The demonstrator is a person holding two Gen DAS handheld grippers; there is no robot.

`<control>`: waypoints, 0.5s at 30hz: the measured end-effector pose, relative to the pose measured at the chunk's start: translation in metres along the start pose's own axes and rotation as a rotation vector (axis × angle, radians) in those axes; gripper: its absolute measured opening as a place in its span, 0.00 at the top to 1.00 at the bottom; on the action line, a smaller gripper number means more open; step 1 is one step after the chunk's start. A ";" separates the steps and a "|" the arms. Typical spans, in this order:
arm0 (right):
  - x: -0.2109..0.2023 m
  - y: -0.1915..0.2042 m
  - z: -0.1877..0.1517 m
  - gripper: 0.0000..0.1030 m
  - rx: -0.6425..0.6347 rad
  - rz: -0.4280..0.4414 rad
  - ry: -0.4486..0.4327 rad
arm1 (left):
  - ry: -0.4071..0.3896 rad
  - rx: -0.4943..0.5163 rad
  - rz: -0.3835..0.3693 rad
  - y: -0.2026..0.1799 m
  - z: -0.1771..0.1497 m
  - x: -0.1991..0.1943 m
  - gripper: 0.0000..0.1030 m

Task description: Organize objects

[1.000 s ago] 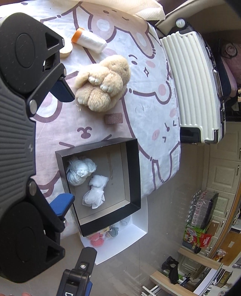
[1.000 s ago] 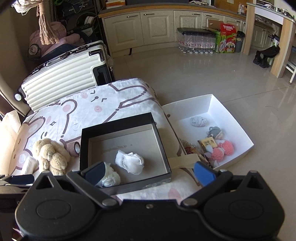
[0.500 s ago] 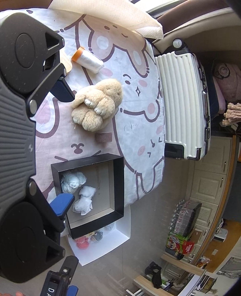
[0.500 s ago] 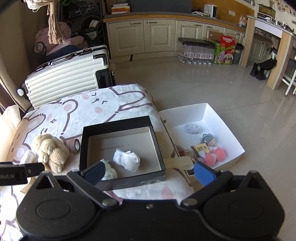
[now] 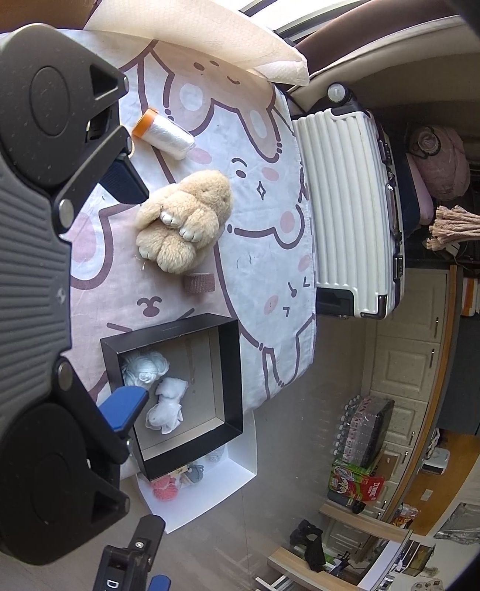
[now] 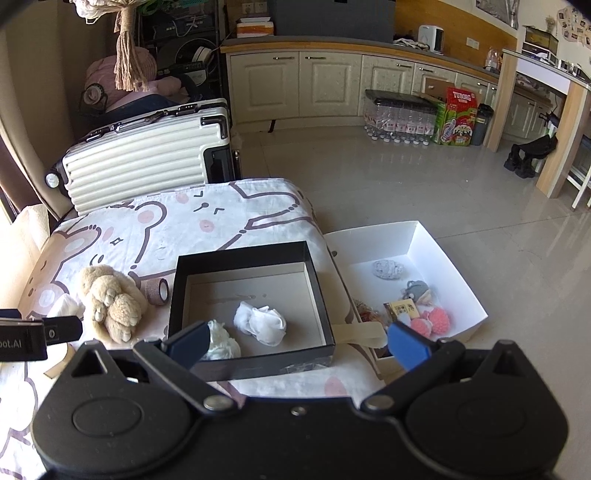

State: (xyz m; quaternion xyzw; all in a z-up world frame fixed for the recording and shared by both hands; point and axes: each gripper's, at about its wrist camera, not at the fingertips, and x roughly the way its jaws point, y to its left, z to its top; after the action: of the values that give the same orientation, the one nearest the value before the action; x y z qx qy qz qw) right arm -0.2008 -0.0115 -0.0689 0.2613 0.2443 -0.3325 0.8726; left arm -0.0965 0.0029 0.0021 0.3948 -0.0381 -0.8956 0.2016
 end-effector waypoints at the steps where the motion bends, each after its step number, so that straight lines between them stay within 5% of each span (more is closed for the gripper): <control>1: 0.000 0.000 0.000 0.00 0.001 -0.003 -0.001 | -0.001 0.000 -0.003 0.001 0.000 0.000 0.00; 15: 0.000 -0.005 0.000 0.00 0.025 -0.045 -0.008 | -0.011 0.039 -0.037 -0.002 0.000 0.002 0.00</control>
State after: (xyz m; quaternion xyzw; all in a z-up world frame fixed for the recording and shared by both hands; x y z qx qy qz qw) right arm -0.2040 -0.0146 -0.0707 0.2654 0.2424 -0.3561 0.8626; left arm -0.0981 0.0039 0.0005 0.3941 -0.0494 -0.9004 0.1772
